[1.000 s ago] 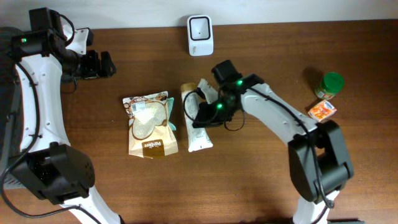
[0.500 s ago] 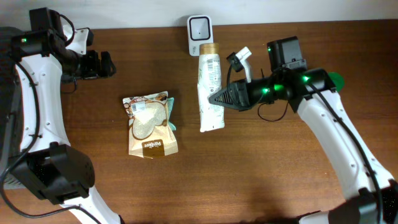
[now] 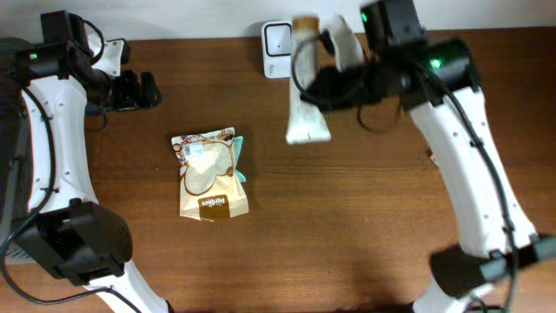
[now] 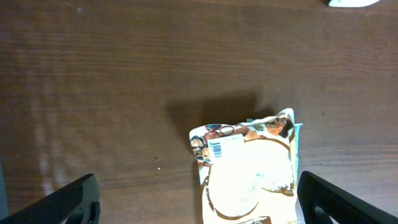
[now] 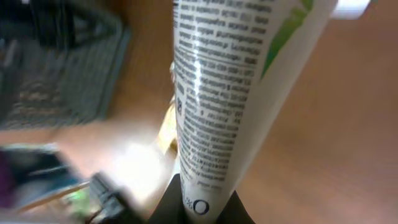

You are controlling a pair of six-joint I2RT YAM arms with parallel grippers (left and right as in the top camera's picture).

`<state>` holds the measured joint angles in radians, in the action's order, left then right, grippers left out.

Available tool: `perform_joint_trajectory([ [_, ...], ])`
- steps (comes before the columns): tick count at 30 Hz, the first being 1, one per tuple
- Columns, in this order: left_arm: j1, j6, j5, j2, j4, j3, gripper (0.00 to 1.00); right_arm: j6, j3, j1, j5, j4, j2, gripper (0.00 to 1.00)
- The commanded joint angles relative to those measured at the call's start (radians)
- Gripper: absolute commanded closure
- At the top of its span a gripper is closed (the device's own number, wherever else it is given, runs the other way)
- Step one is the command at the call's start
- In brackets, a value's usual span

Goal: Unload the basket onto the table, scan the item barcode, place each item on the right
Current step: 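Hold the white tube up in front of the scanner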

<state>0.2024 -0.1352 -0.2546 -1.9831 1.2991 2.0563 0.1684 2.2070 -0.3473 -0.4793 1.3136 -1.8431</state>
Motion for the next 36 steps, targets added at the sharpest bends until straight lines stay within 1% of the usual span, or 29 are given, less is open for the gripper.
perform_joint_trajectory([
  [1, -0.003, -0.016, -0.008, 0.023, 0.001, 0.006, 0.01, -0.174, 0.228, -0.069, 0.421, -0.028, -0.176, 0.96],
  [3, -0.003, -0.016, -0.008, 0.023, 0.001, 0.006, 0.01, -0.256, 0.235, -0.100, 0.643, -0.130, -0.254, 0.96],
  [7, -0.003, -0.016, -0.008, 0.023, 0.001, 0.006, 0.01, -0.375, 0.235, -0.130, 0.951, -0.288, -0.389, 0.96],
  [8, -0.003, -0.016, -0.008, 0.023, 0.001, 0.006, 0.01, -0.410, 0.235, -0.132, 1.012, -0.333, -0.425, 0.96],
  [10, -0.003, -0.016, -0.008, 0.023, 0.001, 0.006, 0.01, -0.486, 0.235, -0.132, 1.070, -0.410, -0.481, 0.96],
  [14, -0.003, -0.016, -0.008, 0.023, 0.001, 0.006, 0.01, -0.620, 0.235, -0.132, 1.135, -0.585, -0.576, 0.96],
  [19, -0.003, -0.016, -0.008, 0.023, 0.001, 0.006, 0.01, -0.768, 0.233, -0.136, 1.277, -0.806, -0.686, 0.96],
  [22, -0.003, -0.016, -0.008, 0.023, 0.001, 0.006, 0.01, -0.819, 0.233, -0.138, 1.291, -0.869, -0.740, 0.96],
  [25, -0.003, -0.016, -0.008, 0.023, 0.001, 0.006, 0.01, -0.819, 0.233, -0.137, 1.312, -0.912, -0.781, 0.96],
  [29, -0.003, -0.016, -0.008, 0.023, 0.001, 0.006, 0.01, -0.820, 0.233, -0.137, 1.324, -0.911, -0.813, 0.96],
  [36, -0.003, -0.016, -0.008, 0.023, 0.001, 0.006, 0.01, -0.820, 0.228, -0.138, 1.353, -0.917, -0.817, 0.96],
])
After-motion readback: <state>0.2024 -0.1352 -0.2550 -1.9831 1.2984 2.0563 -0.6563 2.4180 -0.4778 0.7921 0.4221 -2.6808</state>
